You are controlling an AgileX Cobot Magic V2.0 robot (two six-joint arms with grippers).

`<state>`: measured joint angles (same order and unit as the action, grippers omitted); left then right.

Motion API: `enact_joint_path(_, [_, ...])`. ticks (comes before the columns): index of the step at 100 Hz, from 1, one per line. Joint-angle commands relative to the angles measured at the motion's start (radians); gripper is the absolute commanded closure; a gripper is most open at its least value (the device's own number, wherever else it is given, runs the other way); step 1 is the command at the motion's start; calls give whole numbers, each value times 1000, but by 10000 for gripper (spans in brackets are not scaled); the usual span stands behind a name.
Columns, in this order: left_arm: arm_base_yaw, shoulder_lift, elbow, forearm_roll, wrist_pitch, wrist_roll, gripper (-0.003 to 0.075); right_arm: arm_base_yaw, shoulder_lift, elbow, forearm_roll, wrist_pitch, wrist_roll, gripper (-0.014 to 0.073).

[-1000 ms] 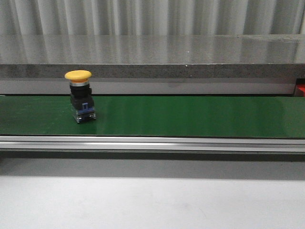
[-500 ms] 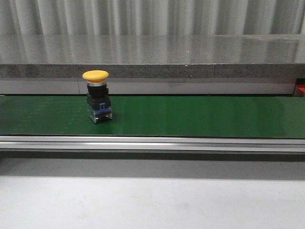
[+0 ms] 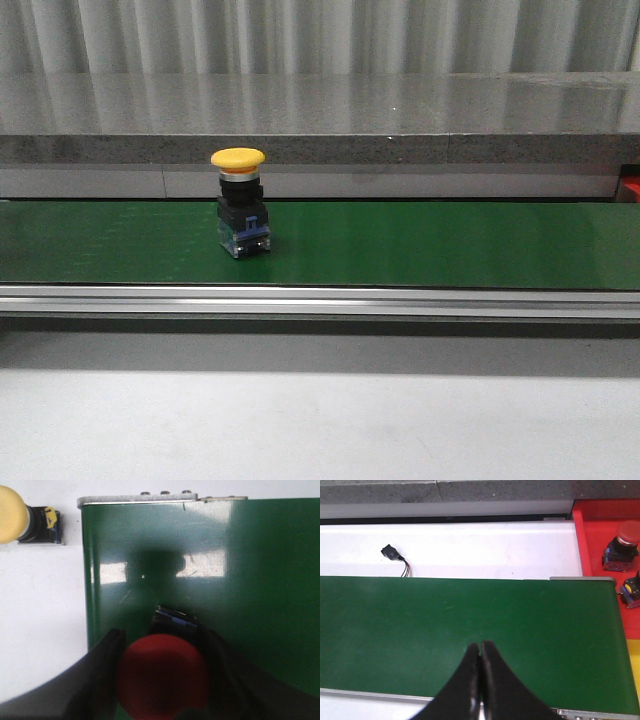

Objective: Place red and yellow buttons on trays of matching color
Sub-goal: 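Set the red button on the belt and release it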

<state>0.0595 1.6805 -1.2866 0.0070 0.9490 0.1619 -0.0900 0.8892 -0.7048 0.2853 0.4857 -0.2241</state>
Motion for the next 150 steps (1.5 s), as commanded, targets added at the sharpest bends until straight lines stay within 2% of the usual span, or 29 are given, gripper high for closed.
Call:
enact_joint_path(1, [-6,-30,-28,-7,4,-2,292,-2,-12,-26,13,-63,-6,662])
enact_joint_path(2, [-6,-30,-28,-7,4,-2,230,-2,-12,-26,13,-63,-6,662])
enact_joint_path(3, [-6,-30,-28,-7,4,-2,230,-2,-12,-26,13,-63,-6,662])
enact_joint_path(7, [-6,-34,-28,-24,4,-2,92,-2,-12,-26,13,-63,-6,662])
enact_joint_path(8, [-6,-34,-28,-26,4,-2,92,-2,-12,-26,13,-63,-6,662])
enact_joint_path(12, [-6,-36,-28,-37,6,-2,3,-2,-12,-26,13,-63,-6,662])
enact_joint_path(27, [-32,-85,-28,-43,-12,-2,91,-2,-12,-26,13,-63,-6,662])
enact_joint_path(46, [-90,-217,-28,-43,-53,0,93,-2,-12,-26,13,-63,-6,662])
enact_joint_path(69, [-93,-385,12,-43,-126,-10,93,-2,-12,-26,13,-63,-6,662])
enact_joint_path(86, [-93,-554,163,-50,-228,-12,93,-2,-12,-26,13,-63,-6,662])
enact_joint_path(109, [-93,-817,486,-89,-408,-38,97,-2,-12,-26,13,-63,-6,662])
enact_joint_path(118, [-93,-915,592,-121,-459,-38,134,-2,-12,-26,13,-63,-6,662])
enact_joint_path(128, [-93,-1018,661,-136,-472,-38,234,-2,-12,-26,13,-63,-6,662])
enact_joint_path(150, [-93,-1177,693,-123,-452,-38,615,-2,-12,-26,13,-63,-6,662])
